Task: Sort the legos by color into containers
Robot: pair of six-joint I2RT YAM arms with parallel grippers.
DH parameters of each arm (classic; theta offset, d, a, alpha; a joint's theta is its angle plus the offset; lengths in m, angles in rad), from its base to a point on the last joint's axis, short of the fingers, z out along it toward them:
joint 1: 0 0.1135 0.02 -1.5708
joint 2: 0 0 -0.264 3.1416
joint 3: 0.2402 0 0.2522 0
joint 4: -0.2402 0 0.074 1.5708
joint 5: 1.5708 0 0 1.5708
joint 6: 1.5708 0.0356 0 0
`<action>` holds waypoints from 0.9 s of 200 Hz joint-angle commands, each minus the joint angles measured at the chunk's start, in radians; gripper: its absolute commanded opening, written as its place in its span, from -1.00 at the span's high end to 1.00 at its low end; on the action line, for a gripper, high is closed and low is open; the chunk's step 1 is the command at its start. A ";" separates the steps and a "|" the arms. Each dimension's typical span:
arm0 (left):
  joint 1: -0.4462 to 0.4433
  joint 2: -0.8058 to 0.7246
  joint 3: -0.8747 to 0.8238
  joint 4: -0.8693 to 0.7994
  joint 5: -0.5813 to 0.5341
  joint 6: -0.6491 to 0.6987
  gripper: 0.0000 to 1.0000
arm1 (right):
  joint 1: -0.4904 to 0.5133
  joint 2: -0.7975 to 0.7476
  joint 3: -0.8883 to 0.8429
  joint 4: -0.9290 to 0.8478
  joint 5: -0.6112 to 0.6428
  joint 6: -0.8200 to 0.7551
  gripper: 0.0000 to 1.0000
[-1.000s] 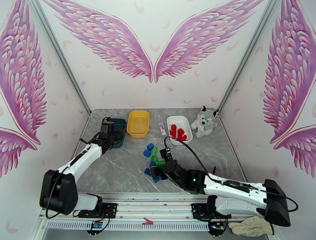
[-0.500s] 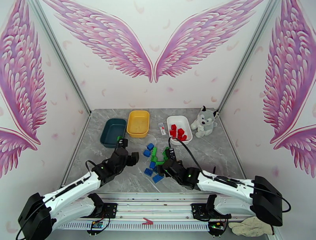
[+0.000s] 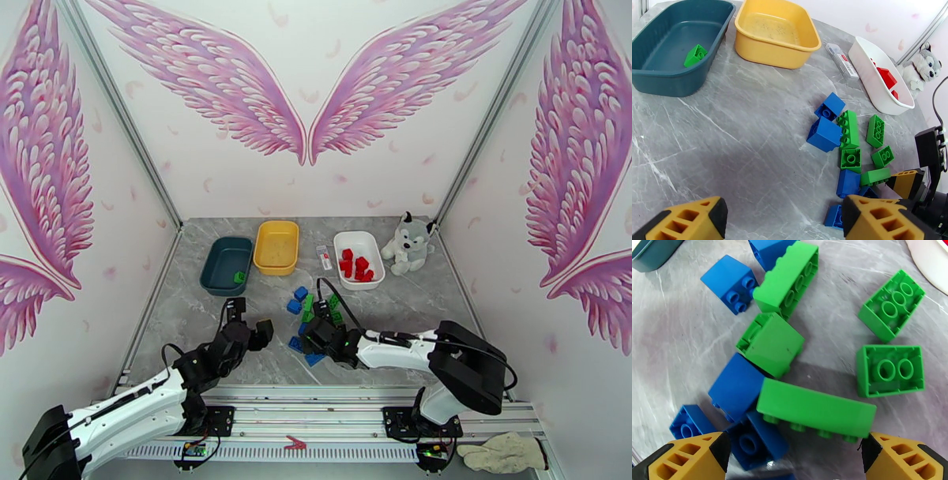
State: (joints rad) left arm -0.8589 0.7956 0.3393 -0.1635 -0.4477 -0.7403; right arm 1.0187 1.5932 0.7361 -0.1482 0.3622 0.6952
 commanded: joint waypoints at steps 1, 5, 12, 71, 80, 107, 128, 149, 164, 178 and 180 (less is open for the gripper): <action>-0.005 -0.013 -0.027 -0.011 -0.020 -0.018 -0.62 | -0.005 0.035 0.049 0.030 0.001 0.021 -0.82; -0.005 -0.012 -0.030 -0.007 -0.021 -0.019 -0.62 | -0.005 0.040 0.056 0.029 0.003 0.021 -0.81; -0.005 -0.011 -0.036 -0.003 -0.019 -0.022 -0.63 | -0.005 0.050 0.068 0.024 0.007 0.020 -0.80; -0.005 -0.011 -0.045 0.004 -0.021 -0.027 -0.64 | -0.005 0.129 0.176 -0.013 0.032 0.004 -0.61; -0.005 -0.011 -0.045 0.005 -0.021 -0.026 -0.64 | -0.004 0.141 0.189 -0.016 0.033 0.001 -0.58; -0.006 -0.010 -0.047 0.005 -0.024 -0.026 -0.65 | -0.005 0.175 0.229 -0.038 0.035 -0.003 -0.55; -0.005 -0.011 -0.050 0.004 -0.023 -0.026 -0.65 | -0.004 0.183 0.231 -0.043 0.034 -0.003 -0.58; -0.005 -0.010 -0.050 0.004 -0.025 -0.025 -0.66 | -0.005 0.173 0.210 -0.029 0.019 -0.011 -0.65; -0.005 -0.011 -0.049 0.005 -0.024 -0.026 -0.66 | -0.005 0.159 0.193 -0.019 0.008 -0.020 -0.66; -0.004 -0.011 -0.049 0.004 -0.024 -0.026 -0.67 | -0.005 0.154 0.184 -0.018 0.005 -0.023 -0.66; -0.005 -0.010 -0.049 0.004 -0.025 -0.027 -0.67 | -0.005 0.154 0.184 -0.019 0.005 -0.024 -0.65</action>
State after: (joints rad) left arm -0.8597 0.7948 0.3069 -0.1593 -0.4614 -0.7620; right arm 1.0187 1.7615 0.9413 -0.1623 0.3729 0.6910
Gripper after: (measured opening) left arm 0.830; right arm 0.829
